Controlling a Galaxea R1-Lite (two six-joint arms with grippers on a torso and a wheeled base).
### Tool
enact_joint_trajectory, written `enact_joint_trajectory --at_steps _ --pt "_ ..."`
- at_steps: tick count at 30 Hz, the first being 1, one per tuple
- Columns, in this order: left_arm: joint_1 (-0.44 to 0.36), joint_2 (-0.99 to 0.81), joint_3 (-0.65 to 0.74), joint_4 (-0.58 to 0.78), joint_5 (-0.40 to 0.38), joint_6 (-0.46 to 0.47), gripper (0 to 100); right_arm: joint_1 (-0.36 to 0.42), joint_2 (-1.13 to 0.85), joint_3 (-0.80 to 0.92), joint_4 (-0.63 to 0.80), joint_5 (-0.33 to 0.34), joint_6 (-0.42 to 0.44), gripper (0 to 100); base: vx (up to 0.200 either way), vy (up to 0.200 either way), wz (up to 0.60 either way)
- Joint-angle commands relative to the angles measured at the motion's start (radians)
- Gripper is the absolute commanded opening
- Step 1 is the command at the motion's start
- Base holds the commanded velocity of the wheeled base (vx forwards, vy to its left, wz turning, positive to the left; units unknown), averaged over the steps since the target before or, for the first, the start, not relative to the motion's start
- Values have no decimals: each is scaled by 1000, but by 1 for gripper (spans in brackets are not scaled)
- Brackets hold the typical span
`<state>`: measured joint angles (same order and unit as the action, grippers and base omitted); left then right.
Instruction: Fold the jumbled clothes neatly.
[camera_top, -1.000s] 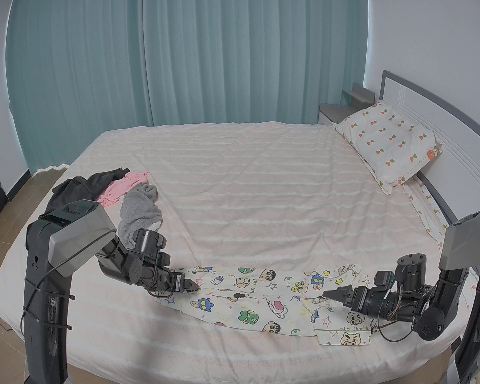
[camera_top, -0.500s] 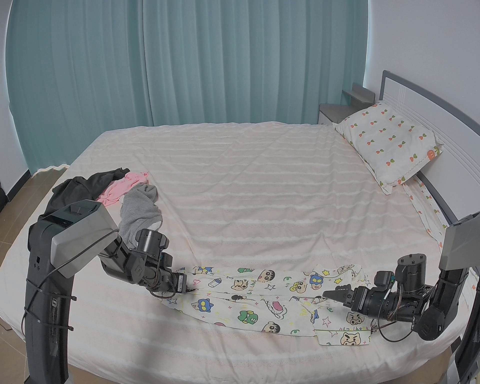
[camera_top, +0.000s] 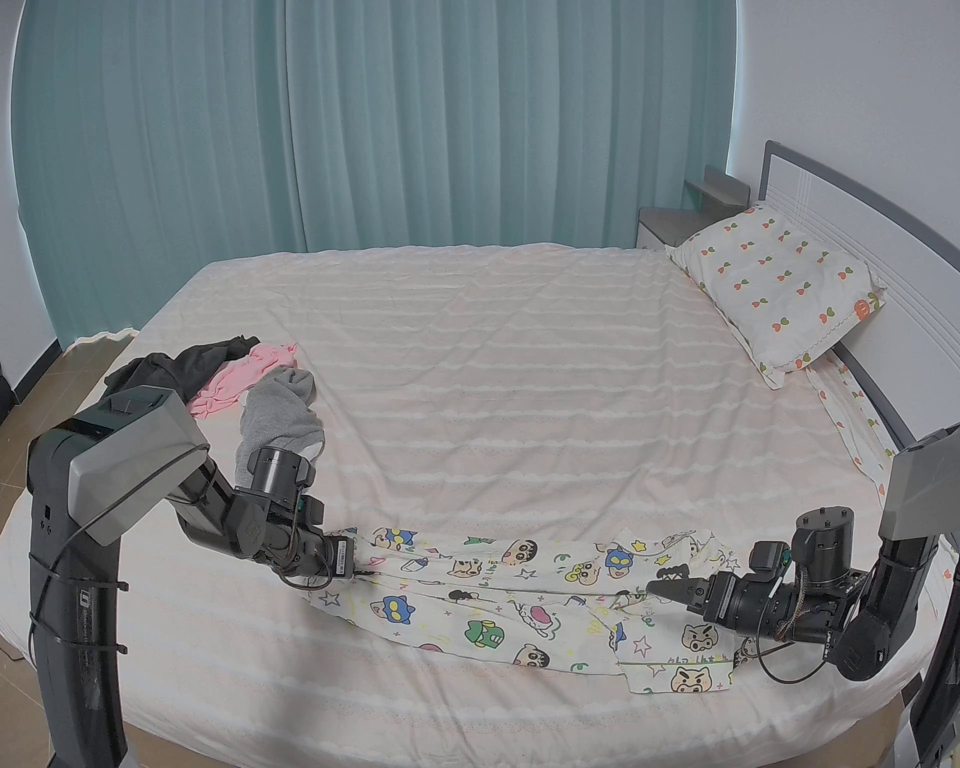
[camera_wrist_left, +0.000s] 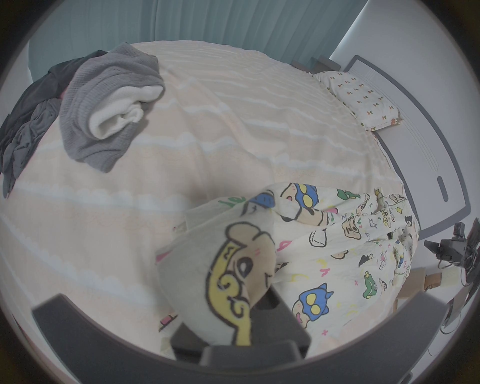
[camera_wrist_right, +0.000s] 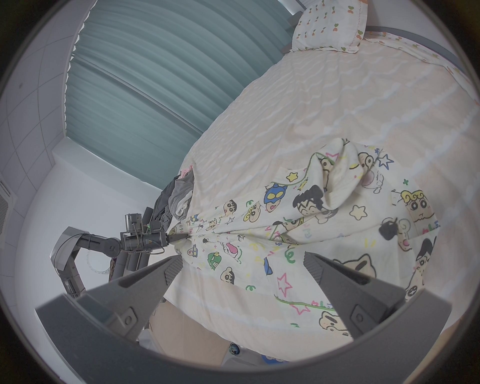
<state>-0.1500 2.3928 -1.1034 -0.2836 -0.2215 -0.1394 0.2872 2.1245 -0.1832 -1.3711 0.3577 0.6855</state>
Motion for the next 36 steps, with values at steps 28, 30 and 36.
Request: enact_joint_trajectory --at_steps 28,30,36 --pt "264 -261 128 17 -110 -43 0 1 -34 8 0 1 2 100 0 0 0" --pt "303 -288 140 23 -144 -46 0 1 -37 8 0 3 5 100 0 0 0" --pt "448 -350 142 37 -179 -46 0 1 -34 8 0 3 5 100 0 0 0"
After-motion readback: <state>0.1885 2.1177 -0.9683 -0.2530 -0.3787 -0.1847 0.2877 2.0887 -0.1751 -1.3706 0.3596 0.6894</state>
